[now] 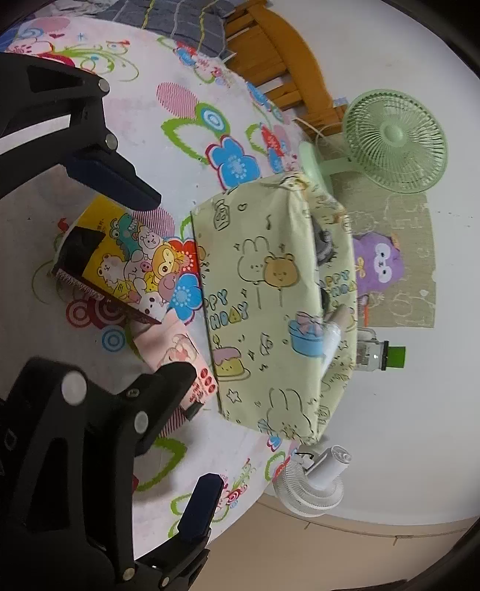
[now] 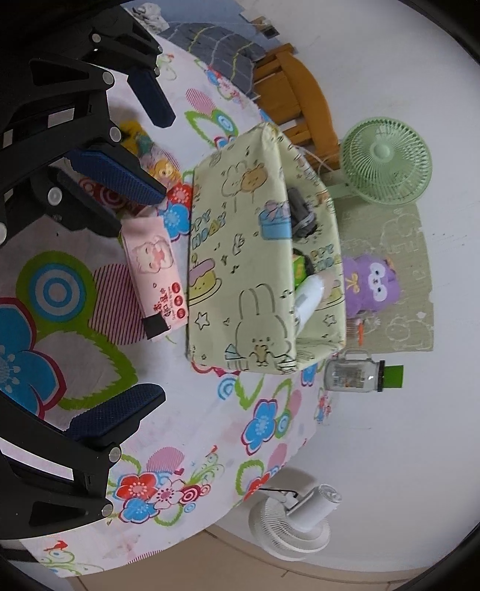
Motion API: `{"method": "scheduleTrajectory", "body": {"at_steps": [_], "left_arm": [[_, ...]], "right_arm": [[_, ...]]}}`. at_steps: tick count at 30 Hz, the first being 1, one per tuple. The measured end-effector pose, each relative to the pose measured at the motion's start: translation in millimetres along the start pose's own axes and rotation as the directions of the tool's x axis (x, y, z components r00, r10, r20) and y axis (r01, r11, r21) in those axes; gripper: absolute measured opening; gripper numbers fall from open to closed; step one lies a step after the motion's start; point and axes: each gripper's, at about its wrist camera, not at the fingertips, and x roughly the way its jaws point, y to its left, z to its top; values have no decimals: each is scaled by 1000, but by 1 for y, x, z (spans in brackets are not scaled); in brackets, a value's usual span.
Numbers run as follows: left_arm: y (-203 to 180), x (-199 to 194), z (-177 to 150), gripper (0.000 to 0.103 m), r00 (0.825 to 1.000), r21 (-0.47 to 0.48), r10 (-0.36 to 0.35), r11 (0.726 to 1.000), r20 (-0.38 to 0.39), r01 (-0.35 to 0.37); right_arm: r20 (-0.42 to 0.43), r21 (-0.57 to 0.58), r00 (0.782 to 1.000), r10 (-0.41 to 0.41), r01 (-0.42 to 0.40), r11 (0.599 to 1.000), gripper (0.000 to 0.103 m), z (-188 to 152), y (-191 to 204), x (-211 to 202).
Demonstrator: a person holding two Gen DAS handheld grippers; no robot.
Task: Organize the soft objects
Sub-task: 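Withdraw both tools and lower them toward the packets beside the box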
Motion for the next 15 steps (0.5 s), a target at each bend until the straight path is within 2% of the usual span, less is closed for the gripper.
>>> {"method": "scheduleTrajectory", "body": {"at_steps": [6,8,11,15], "left_arm": [[8,15,-1,84,999,-13,16,1000,-38,-17],[11,19,-2,71,998,-18,34,999,-53,-35],[18,23,-1,68,998,-44,15,999,-65,-18],[20,23,1,62,997,-38,39,998,-62,-41]], "right_arm": [[-38,-5,999,3,-3,1000,99,0,0,17],[-50,-6,999,7,-8,1000,99,0,2,22],[-59,2,998,18,-18,1000,99,1,4,28],[-81,18,996,25,-23,1000,99,5,6,35]]}}
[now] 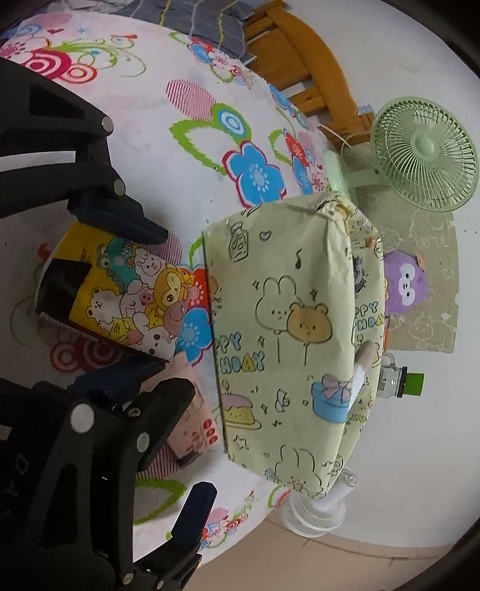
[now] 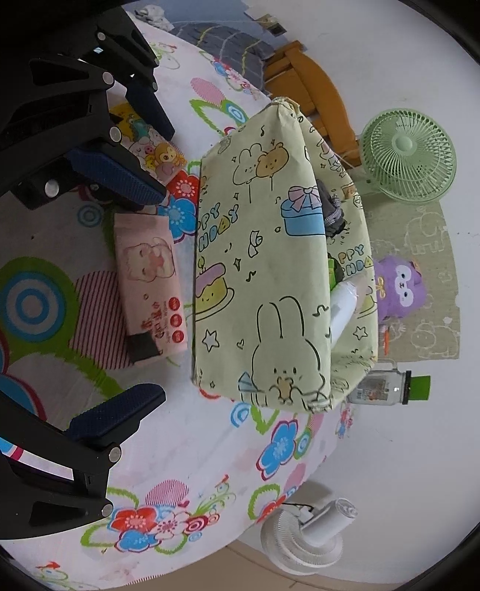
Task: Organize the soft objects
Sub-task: 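Withdraw both tools and lower them toward the packets beside the box, then grasp the yellow cartoon packet with the left tool while the right tool grasps the pink wipes pack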
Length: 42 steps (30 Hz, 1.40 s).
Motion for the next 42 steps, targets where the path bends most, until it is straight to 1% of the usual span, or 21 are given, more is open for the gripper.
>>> {"method": "scheduleTrajectory", "body": {"at_steps": [5,13,15,16,17,22,25,28,29,32,34,39,42], "left_arm": [[3,3,2,61,1000,1,15,1000,2,-15],[2,6,5,61,1000,13,10,1000,3,-10],[2,6,5,61,1000,13,7,1000,2,-7],[2,6,4,61,1000,14,8,1000,0,-8],[2,6,5,61,1000,16,10,1000,-3,-10],[1,4,1,61,1000,21,19,1000,-9,-18],[-1,2,-2,60,1000,28,26,999,-13,-25],[-3,2,-4,59,999,32,39,999,-9,-39],[-3,1,-5,58,999,26,40,999,-10,-40],[-1,-1,-5,57,999,7,33,999,-16,-33],[-3,-3,-7,57,999,8,41,999,-17,-41],[-8,-6,-12,56,998,18,65,998,-14,-64],[-14,-8,-15,56,994,16,108,994,6,-108]], "right_arm": [[-9,20,1000,2,-1,1000,99,3,0,6],[-33,28,999,-14,15,999,99,10,-1,21],[-37,25,999,-16,17,1000,95,11,0,24],[-50,20,999,-18,19,1000,88,11,1,27],[-54,19,998,-14,15,1000,86,11,2,29],[-51,-18,999,-19,18,1000,82,9,4,28],[-52,-37,999,-5,3,999,80,6,5,25],[-49,-47,999,1,-3,999,77,1,4,20],[-46,-45,999,-3,1,999,71,0,4,18],[-39,-49,999,-11,9,999,62,-1,1,11],[-42,-43,999,-6,4,999,59,-5,-2,6],[-49,-37,999,-2,1,999,54,-12,-6,-3],[-69,-8,998,14,-14,1000,53,-17,-11,-10]]}}
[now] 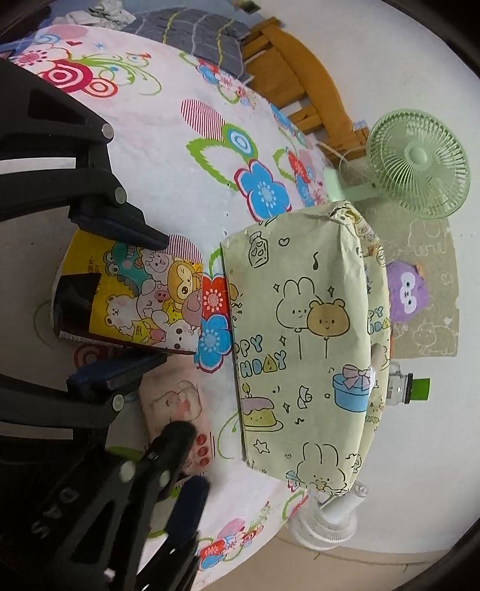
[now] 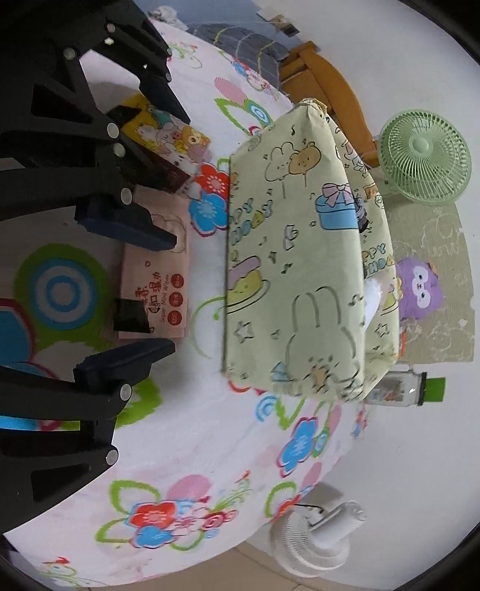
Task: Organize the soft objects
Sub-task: 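Grasp the yellow cartoon packet with the left tool while the right tool grasps the pink wipes pack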
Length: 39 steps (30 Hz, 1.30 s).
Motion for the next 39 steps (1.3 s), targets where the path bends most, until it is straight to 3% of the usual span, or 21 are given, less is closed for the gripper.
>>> {"method": "scheduleTrajectory", "body": {"at_steps": [12,16,27,39], "left_arm": [[-3,-13,-13,53,1000,7,-5,1000,-6,5],[-2,-18,-17,52,1000,14,-23,1000,-11,23],[0,-27,-28,50,999,55,-37,998,-18,38],[14,-12,-15,50,999,9,-24,1000,-24,24]], "right_arm": [[-6,-24,999,37,-38,999,54,-16,-3,-20],[5,-62,999,41,-41,997,76,-18,-2,-24],[-64,-134,996,59,-67,989,76,-18,5,-7],[-36,-112,999,28,-32,993,77,0,11,12]]}}
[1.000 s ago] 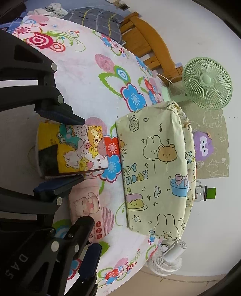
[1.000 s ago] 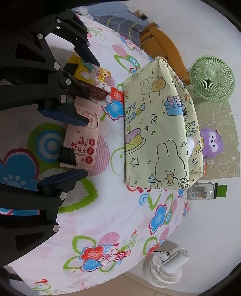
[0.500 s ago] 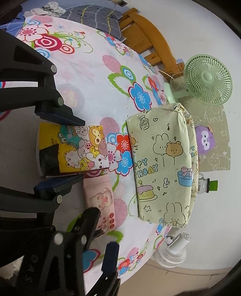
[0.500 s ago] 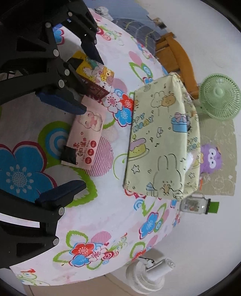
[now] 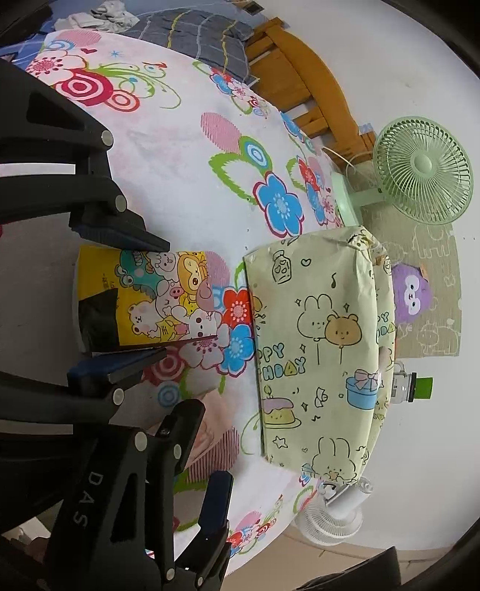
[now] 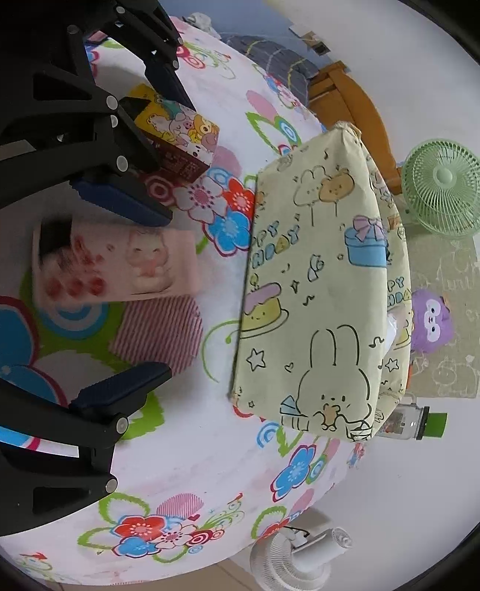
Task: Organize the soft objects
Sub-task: 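Grasp the yellow cartoon packet with the left tool while the right tool grasps the pink wipes pack, then lift the yellow packet with the left tool while the right tool carries the pink pack over the box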
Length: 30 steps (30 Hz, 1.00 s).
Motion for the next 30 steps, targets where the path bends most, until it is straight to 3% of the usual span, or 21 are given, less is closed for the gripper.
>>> {"method": "scheduleTrajectory", "body": {"at_steps": [9,14,30], "left_arm": [[-8,-4,-5,51,1000,29,3,1000,17,-3],[-15,-8,-7,50,1000,41,5,999,25,-6],[-19,-26,3,45,997,1,-41,999,66,41]], "right_arm": [[6,32,1000,-11,11,999,64,-10,1,-10],[9,31,1000,14,-14,999,42,-17,6,-16],[82,79,996,-37,30,996,41,-13,4,-48]]}}
